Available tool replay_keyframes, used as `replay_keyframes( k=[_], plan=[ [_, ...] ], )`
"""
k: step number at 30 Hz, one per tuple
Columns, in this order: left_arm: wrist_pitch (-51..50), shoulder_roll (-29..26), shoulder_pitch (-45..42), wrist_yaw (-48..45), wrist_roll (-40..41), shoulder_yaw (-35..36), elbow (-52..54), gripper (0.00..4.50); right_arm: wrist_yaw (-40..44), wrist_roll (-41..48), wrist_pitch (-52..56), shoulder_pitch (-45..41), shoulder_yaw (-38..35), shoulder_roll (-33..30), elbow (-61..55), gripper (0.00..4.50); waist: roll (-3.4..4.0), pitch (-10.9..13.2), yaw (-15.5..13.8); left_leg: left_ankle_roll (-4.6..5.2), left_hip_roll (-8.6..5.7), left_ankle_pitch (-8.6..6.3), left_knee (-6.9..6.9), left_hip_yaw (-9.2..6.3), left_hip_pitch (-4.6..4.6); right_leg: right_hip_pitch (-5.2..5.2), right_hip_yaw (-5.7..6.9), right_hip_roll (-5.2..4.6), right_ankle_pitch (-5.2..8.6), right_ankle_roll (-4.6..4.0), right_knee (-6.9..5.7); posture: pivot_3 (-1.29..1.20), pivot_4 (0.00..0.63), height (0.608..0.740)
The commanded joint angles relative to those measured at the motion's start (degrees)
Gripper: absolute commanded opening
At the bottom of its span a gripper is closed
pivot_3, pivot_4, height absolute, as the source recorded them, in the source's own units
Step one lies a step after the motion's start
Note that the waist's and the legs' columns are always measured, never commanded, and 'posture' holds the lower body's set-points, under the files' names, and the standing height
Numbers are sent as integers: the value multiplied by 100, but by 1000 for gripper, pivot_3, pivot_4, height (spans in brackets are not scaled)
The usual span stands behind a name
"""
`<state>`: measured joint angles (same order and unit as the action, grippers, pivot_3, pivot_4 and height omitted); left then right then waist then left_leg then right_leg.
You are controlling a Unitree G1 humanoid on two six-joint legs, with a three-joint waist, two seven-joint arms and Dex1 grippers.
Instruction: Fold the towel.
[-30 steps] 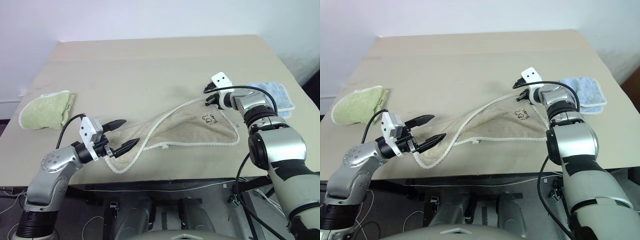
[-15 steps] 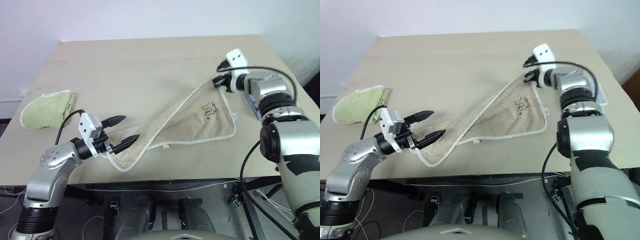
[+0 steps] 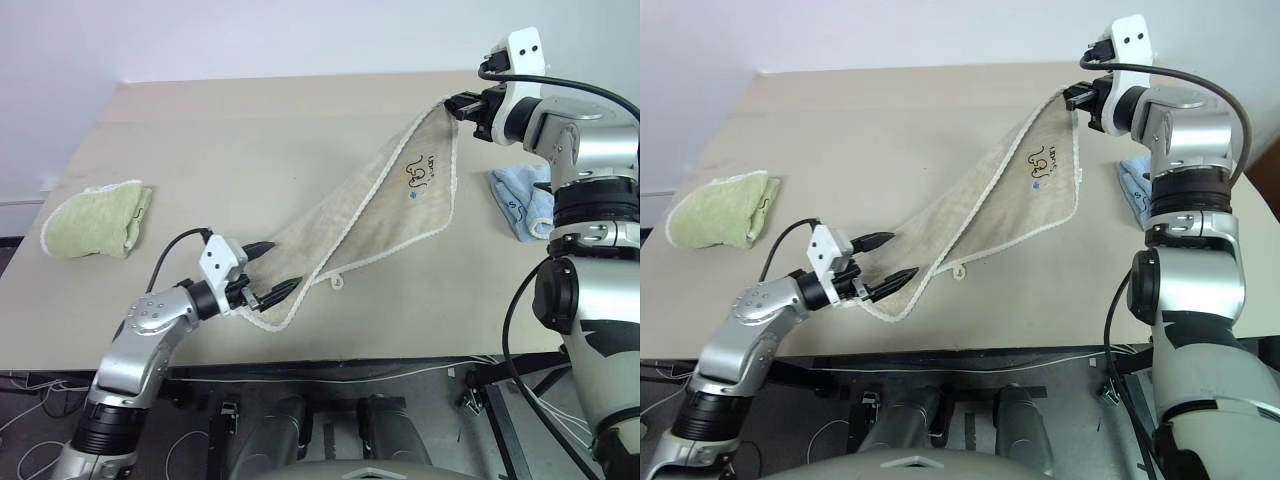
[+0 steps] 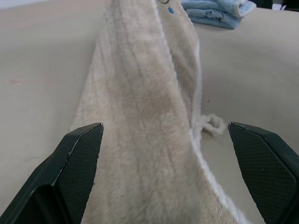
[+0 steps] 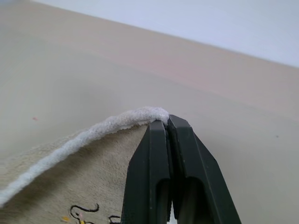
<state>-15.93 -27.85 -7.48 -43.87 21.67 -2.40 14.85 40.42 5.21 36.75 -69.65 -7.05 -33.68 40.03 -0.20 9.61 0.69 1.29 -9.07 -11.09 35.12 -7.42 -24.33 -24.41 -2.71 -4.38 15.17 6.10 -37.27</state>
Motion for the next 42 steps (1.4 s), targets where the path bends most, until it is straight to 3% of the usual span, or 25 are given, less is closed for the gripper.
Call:
replay_keyframes(
  k=[1,8,19,27,31,34,42],
  plan=[
    [141,-16,-99,9,-210,-144,124,4500,-189,116,76,-4,-90,-52,-490,14,0,0,3,0,0,0,0,0,0,0,0,0,0,0,0,0,150,740],
    [33,-572,341,-445,-313,-269,526,4500,-330,186,92,22,-97,-108,-571,14,2,1,22,1,0,0,-4,2,0,-3,-2,0,0,0,0,0,150,740],
    [1135,-1078,1302,-736,-777,-187,836,4500,-326,153,-101,5,-14,-83,-359,14,6,1,7,0,1,-1,-4,2,0,-1,-1,-2,1,-1,2,0,150,740],
    [1723,-1285,1265,-751,-1409,-385,276,4500,-351,150,-119,63,-14,-61,-302,14,11,2,7,1,0,-2,-6,2,0,-1,-1,-2,1,-2,3,0,150,740],
    [1395,-1262,1202,-900,-1071,-331,244,4500,-327,209,-30,150,-65,-79,-374,14,11,2,7,1,0,-2,-6,2,0,-2,0,-2,1,-1,2,0,150,740],
    [1373,-1287,1075,-993,-1051,-311,62,3924,-341,285,80,231,-154,-130,-444,0,11,2,7,1,0,-2,-5,1,0,-1,1,-2,1,-1,2,0,150,740],
    [1253,-1239,811,-1112,-1044,-363,-193,1265,-403,314,104,348,-102,-195,-535,0,12,2,21,1,0,-1,-5,1,0,-2,-1,-2,1,-1,0,0,150,740]
  ],
)
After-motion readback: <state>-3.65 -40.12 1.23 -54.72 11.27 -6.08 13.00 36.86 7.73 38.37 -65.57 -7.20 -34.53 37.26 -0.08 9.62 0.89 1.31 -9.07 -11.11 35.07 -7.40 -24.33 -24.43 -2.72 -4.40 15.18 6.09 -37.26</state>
